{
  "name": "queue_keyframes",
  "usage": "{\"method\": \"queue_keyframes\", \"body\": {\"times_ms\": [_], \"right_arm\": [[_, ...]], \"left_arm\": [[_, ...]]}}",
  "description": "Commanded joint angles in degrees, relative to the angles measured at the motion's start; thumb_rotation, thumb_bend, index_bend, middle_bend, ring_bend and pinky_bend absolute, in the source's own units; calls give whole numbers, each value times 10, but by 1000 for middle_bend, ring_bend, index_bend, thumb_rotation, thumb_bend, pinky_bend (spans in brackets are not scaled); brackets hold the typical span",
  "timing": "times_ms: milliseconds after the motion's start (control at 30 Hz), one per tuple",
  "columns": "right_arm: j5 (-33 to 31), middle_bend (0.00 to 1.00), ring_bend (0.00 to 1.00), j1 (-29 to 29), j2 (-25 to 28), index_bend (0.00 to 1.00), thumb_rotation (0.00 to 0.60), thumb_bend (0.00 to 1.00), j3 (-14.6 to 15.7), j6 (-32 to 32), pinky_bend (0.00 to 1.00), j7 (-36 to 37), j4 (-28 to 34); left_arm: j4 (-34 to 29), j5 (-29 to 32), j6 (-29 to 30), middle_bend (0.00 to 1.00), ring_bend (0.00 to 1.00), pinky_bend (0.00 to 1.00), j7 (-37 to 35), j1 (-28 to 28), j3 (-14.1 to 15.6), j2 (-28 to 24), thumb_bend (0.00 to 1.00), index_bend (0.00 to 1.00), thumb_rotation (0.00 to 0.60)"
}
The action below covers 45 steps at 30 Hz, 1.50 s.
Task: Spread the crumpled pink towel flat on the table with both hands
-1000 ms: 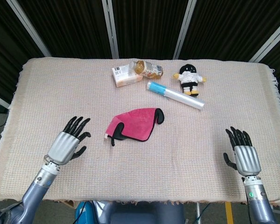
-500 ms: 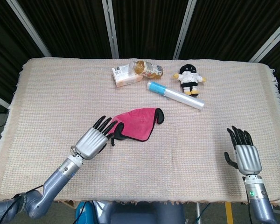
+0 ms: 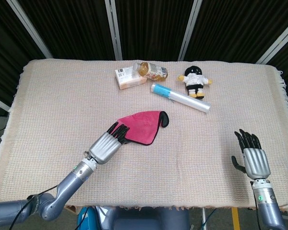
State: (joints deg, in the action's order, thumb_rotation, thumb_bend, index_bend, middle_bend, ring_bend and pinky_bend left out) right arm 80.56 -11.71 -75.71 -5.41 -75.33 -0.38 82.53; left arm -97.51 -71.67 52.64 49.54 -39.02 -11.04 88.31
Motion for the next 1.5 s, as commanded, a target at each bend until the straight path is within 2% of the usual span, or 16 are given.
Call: {"method": "queue_keyframes", "body": {"times_ms": [33, 800, 1100, 1500], "right_arm": [[-1, 0, 0, 0, 0, 0, 600, 407, 0, 0, 0, 1, 0], [1, 0, 0, 0, -6, 0, 600, 407, -1, -6, 0, 4, -2], [1, 0, 0, 1, -10, 0, 600, 407, -3, -10, 0, 7, -7], [2, 0, 0, 1, -9, 0, 600, 407, -3, -13, 0, 12, -6]], "left_arm": [[5, 12, 1, 42, 0, 0, 7, -5, 6, 1, 530, 364, 600], [0, 27, 21, 29, 0, 0, -4, -19, 41, -30, 549, 391, 600], [8, 26, 31, 31, 0, 0, -2, -27, 50, -21, 443, 455, 600], [16, 25, 50, 63, 0, 0, -4, -31, 56, -11, 443, 574, 600]]}}
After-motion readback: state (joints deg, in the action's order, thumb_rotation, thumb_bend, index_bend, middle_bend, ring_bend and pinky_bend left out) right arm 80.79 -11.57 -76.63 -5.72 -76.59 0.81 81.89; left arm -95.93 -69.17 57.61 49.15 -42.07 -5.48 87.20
